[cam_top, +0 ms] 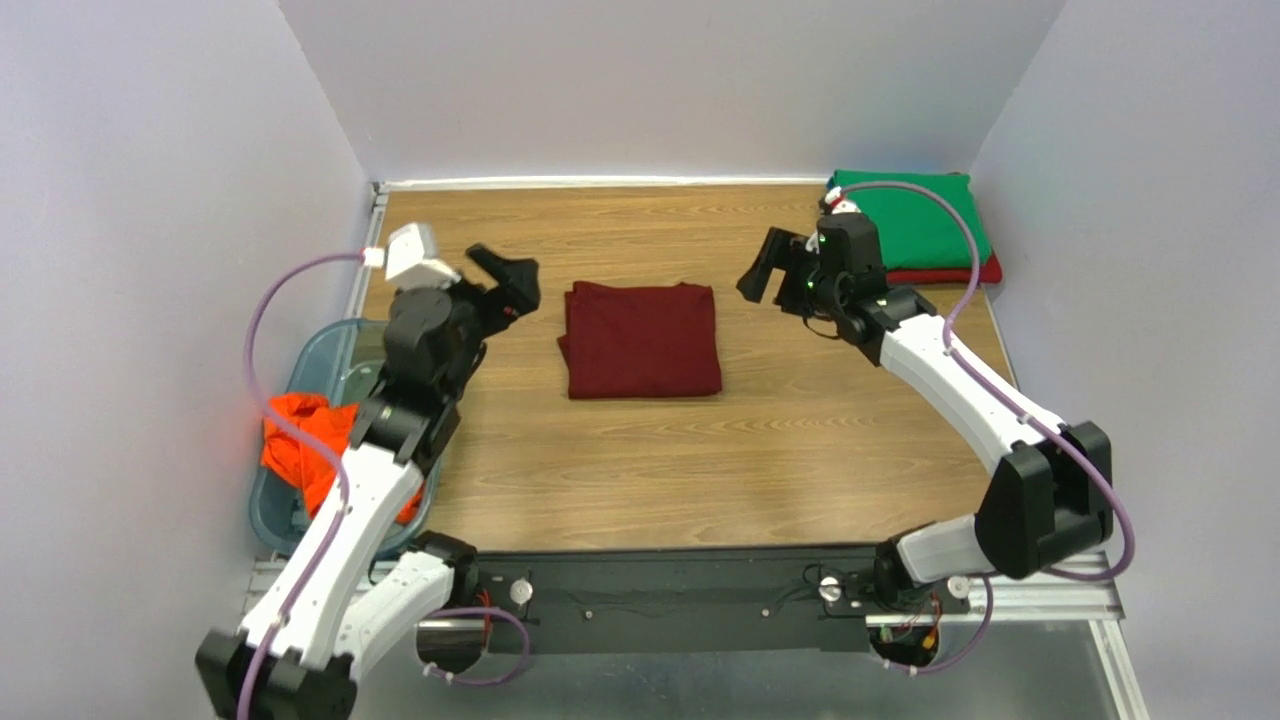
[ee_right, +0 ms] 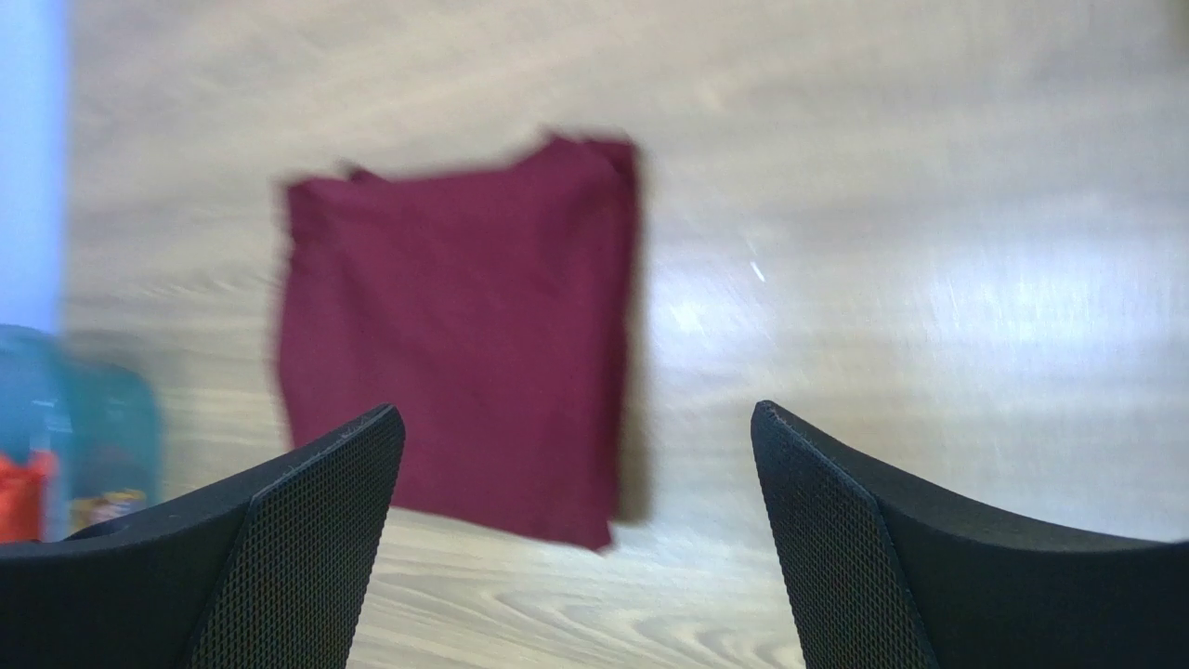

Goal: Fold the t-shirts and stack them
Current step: Fold the tshirt, then neatly place the folded tshirt to the corner

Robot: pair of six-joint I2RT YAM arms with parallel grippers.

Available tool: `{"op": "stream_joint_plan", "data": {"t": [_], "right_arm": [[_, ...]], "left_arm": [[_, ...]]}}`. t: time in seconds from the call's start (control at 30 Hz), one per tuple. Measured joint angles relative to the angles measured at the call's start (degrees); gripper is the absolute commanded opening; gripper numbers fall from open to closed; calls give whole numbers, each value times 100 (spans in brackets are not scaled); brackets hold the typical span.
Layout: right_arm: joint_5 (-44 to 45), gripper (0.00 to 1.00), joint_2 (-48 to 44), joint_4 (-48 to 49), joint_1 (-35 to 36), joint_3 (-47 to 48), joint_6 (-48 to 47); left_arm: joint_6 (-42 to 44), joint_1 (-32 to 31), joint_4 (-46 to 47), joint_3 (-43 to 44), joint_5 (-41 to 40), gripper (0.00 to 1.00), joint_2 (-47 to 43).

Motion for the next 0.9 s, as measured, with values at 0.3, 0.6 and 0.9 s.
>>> {"op": "stream_joint_plan", "data": {"t": [0.3,0.6,0.9], "right_arm": [[-713,100,382,485,-11,-734,17],[-1539,100,1471,1032,4,-734,7],[-1884,100,2334,1172,208,-380,-15]], "left_arm": [[-857,0,-153,-1567,-525,98,-2199],[-776,0,-1104,-1224,-496,98,-2323],[-129,0,-1320,-960,-361,98,-2269]]}}
